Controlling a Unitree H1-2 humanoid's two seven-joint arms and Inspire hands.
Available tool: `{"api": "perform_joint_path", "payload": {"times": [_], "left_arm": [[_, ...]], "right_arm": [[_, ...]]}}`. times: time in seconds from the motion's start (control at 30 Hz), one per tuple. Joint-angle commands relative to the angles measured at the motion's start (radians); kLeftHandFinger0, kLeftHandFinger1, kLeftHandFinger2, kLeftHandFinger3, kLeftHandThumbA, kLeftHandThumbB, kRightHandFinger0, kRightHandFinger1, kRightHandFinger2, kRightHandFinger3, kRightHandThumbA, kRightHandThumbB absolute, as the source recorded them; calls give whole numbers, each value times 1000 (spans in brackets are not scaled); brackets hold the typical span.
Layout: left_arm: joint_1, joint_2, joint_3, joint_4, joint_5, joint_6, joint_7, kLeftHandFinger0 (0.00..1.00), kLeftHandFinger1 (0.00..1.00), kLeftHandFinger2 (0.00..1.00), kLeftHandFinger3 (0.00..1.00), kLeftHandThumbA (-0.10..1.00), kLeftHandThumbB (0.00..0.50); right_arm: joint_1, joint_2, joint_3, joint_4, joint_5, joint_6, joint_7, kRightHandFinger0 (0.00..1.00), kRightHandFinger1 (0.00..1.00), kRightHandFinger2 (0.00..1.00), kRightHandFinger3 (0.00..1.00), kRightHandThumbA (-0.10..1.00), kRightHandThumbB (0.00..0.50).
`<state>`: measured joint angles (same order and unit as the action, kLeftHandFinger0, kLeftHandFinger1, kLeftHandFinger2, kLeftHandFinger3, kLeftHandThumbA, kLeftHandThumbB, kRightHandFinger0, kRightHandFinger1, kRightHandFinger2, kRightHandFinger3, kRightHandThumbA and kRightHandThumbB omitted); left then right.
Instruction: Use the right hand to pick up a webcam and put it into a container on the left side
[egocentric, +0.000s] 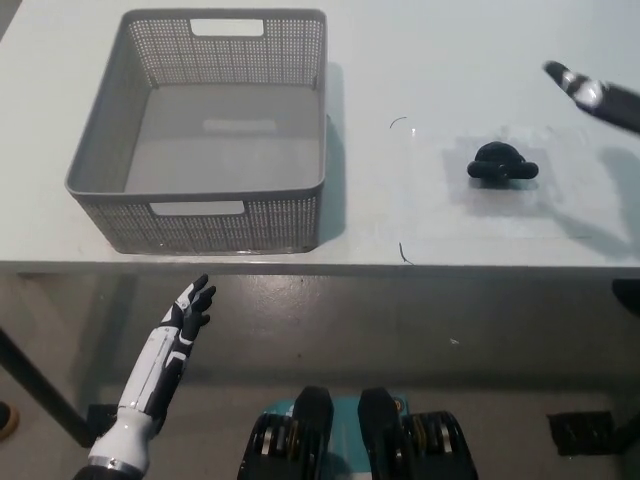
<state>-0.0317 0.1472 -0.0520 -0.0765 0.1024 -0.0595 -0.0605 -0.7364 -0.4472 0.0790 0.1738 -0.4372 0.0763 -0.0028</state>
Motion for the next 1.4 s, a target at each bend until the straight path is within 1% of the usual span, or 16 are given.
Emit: {"api": "perform_joint_path", "payload": {"times": [0.0,0.03,0.13,0.17,0.3,0.33,0.43,0.53,0.6,0.7,0.77,0.97,1.1,1.17,1.3,1.37], "left_arm": [[-16,19,2,-30,10,-33,-9,1000,1000,1000,1000,1000,41],[-16,18,2,-30,9,-33,-9,1000,1000,1000,1000,1000,43],[-18,13,6,-28,-8,-31,-11,1000,1000,1000,1000,1000,23],[-19,15,5,-26,-2,-35,-10,1000,1000,1000,1000,1000,30],[-20,22,3,-26,9,-36,-10,1000,1000,1000,1000,1000,38],[-21,23,3,-24,9,-41,-10,1000,1000,1000,1000,1000,44],[-22,23,6,-26,-2,-40,-14,1000,1000,1000,1000,1000,25],[-27,26,9,-24,2,-40,-11,1000,1000,1000,1000,1000,34],[-27,25,10,-25,-5,-38,-12,1000,1000,1000,1000,1000,42],[-27,25,10,-26,-14,-41,-17,1000,1000,1000,1000,1000,32],[-27,25,11,-24,-18,-42,-18,1000,1000,1000,1000,1000,38],[-41,29,13,-25,-9,-30,-16,1000,1000,1000,1000,1000,40],[-38,29,15,-30,-5,-33,-14,1000,1000,1000,1000,1000,52],[-37,30,18,-33,-8,-30,-14,1000,1000,1000,1000,1000,30],[-40,33,22,-35,-4,-28,-13,1000,1000,1000,1000,1000,42],[-41,34,21,-31,-5,-34,-14,1000,1000,1000,1000,1000,64]], "right_arm": [[-285,-54,119,266,-136,58,100,1000,1000,1000,1000,913,451],[-311,-52,129,310,-130,48,103,1000,1000,1000,1000,907,451],[-438,-32,190,511,-123,24,146,1000,1000,1000,1000,899,494],[-475,-23,209,573,-123,12,159,1000,1000,1000,1000,900,491],[-568,7,286,748,-141,-22,178,1000,1000,1000,1000,1000,500],[-589,19,306,797,-146,-34,181,1000,1000,1000,1000,1000,500],[-640,65,353,955,-143,-68,154,1000,1000,1000,1000,999,499],[-659,96,377,1055,-131,-75,142,1000,1000,1000,1000,1000,500],[-662,107,391,1099,-123,-90,137,1000,1000,1000,1000,989,500],[-648,118,400,1138,-109,-105,132,1000,1000,1000,1000,937,500],[-637,124,400,1159,-99,-103,139,1000,1000,1000,1000,936,497],[-619,132,393,1191,-87,-124,156,1000,1000,1000,1000,990,500],[-606,142,397,1196,-90,-118,171,1000,1000,1000,1000,989,500],[-600,143,405,1198,-98,-123,173,1000,1000,1000,1000,1000,500],[-594,143,414,1203,-102,-129,173,1000,1000,1000,1000,1000,500],[-585,142,413,1208,-98,-125,176,1000,1000,1000,1000,1000,500]]}}
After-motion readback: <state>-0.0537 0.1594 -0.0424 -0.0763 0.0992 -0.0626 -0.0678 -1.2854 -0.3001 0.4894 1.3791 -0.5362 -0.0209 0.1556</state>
